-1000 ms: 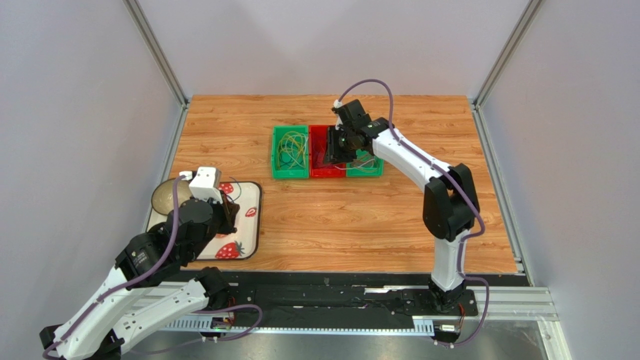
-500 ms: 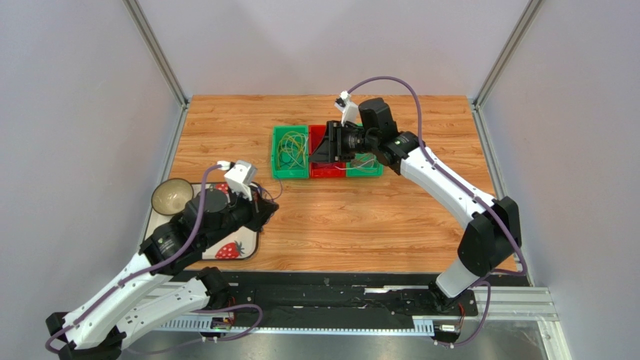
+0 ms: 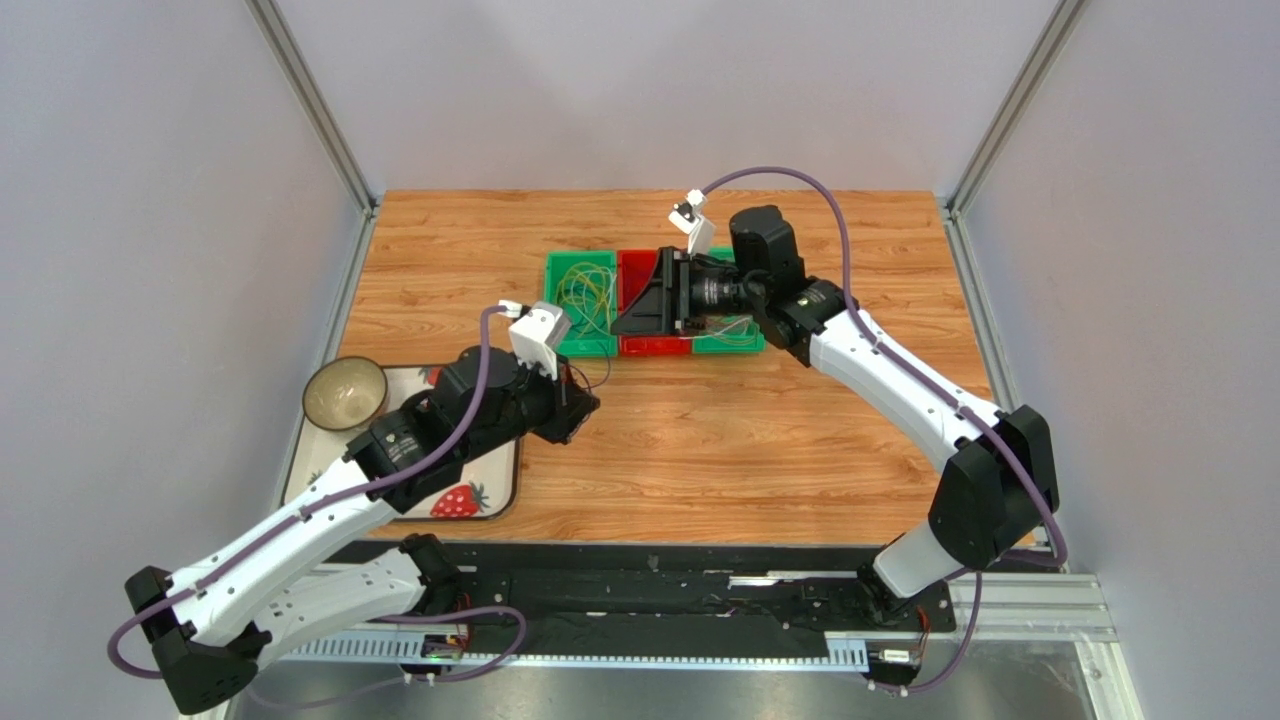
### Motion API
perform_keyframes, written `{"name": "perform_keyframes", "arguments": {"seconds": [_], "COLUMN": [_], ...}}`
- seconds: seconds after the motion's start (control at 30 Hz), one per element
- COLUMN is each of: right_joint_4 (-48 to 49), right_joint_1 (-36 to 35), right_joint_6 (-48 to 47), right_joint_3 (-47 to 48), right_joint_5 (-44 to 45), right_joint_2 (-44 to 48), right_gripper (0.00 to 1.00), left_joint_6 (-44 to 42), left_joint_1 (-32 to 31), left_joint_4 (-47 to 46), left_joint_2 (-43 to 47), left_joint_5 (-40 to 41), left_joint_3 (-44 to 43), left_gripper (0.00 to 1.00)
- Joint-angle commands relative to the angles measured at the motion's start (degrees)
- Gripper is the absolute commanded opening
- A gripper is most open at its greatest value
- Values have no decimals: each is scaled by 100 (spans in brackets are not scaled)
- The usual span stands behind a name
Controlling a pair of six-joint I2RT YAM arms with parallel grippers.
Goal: Untangle the cables
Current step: Place the cable in the bin.
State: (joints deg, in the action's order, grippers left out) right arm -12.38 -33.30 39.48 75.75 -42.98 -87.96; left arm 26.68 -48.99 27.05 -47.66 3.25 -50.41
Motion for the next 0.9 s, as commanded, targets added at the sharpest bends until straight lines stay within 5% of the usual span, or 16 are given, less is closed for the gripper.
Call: {"name": "perform_keyframes", "arguments": {"seconds": [0.0,0.33,0.57,0.87], "right_joint_4": [394,421,395,-396], "right_joint_1": [-71,-423,-441,-2], "right_joint_6": [261,288,297,-73], "right_joint_3": [-69,-104,-69,1063], "right_joint_5": [-255,-228,-149,519], "right_joint_2": [183,95,60,-36], "right_gripper": [49,46,2,0], "left_joint_6": [-5,22,57,241], "left_joint_1": [13,13,13,13], "left_joint_4": [-472,-613,-657,-569], "left_joint_2": [-129,-332,-376,-253], "left_joint_5": [-78,97,194,203], "left_joint_3": [-179,-197,-153,232], "left_gripper": [0,0,0,6]}}
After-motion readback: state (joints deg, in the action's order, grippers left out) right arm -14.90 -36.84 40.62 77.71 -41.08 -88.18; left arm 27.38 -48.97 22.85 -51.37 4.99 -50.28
